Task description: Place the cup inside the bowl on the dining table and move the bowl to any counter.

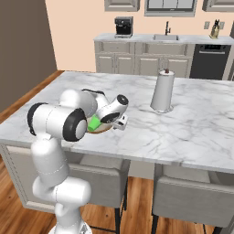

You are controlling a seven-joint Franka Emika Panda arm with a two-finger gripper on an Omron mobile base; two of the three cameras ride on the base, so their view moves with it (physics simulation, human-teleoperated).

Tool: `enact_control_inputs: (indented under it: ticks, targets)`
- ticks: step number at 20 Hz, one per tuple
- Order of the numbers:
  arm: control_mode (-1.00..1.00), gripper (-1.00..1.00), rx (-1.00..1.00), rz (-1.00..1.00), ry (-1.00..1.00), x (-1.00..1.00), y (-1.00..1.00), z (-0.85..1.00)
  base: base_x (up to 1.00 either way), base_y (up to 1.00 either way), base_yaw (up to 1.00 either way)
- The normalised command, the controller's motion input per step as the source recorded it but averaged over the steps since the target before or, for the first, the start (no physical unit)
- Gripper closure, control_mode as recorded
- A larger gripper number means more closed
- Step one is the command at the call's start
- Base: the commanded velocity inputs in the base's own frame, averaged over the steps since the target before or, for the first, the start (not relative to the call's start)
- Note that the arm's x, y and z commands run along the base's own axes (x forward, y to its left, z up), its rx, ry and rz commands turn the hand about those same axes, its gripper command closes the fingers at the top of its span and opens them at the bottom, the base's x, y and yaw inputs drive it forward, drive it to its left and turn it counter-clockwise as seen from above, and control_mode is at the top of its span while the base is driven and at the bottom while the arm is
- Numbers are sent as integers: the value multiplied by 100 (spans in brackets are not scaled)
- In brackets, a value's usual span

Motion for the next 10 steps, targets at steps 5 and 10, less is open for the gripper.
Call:
enact_control_inputs:
  ticks: [5, 10]
  targets:
    - [-100, -100, 0, 0, 0, 13, 0, -13, 0, 0, 0]
    - [-100, -100, 0, 0, 0, 16, 0, -9, 0, 0, 0]
